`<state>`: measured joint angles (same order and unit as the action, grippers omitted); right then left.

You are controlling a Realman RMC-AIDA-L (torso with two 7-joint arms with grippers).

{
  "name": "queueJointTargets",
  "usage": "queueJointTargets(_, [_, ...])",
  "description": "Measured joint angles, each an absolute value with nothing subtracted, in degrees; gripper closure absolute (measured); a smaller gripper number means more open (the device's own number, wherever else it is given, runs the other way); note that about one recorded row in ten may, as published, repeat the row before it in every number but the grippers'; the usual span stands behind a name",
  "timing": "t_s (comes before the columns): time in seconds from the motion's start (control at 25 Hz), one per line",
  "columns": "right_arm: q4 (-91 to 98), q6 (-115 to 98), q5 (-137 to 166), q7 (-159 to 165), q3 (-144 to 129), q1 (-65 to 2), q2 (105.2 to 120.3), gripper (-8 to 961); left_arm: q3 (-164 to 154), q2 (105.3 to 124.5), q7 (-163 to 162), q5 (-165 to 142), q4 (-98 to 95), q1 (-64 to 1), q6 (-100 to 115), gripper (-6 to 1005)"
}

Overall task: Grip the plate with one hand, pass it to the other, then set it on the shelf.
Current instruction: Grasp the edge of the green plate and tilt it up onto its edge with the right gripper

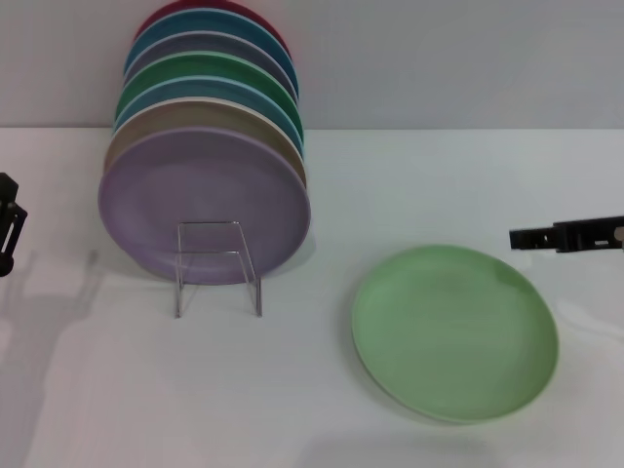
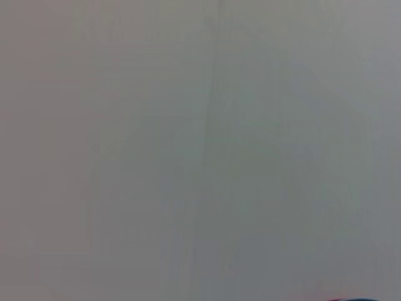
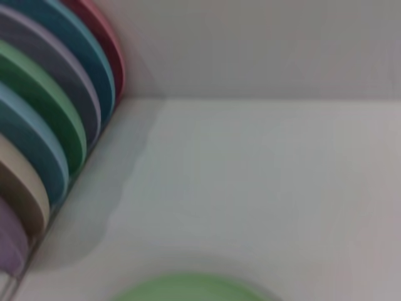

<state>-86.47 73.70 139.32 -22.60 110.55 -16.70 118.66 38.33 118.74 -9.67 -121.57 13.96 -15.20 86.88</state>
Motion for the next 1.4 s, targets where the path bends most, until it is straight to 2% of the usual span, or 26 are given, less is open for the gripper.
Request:
queueJointTargets(0.32, [-84.8,79.9,147.3,-19.3,112.0,-20.4,118.62,307,38.3,118.77,-9.7,-121.6,14.0,-15.9,85.8,228])
queueJointTargets(0.6, [-75.4,81.8,147.3,-21.9,116.9,-24.0,118.50,308,38.4,118.82,-9.7,-121.6,14.2,-16.1,85.7,229])
queueJointTargets(1.4, [-71.2,80.8,147.6,-23.4,117.2,-25.0,118.74,316,38.7,118.82,-10.5,-121.5,14.9,-15.3,85.7,229])
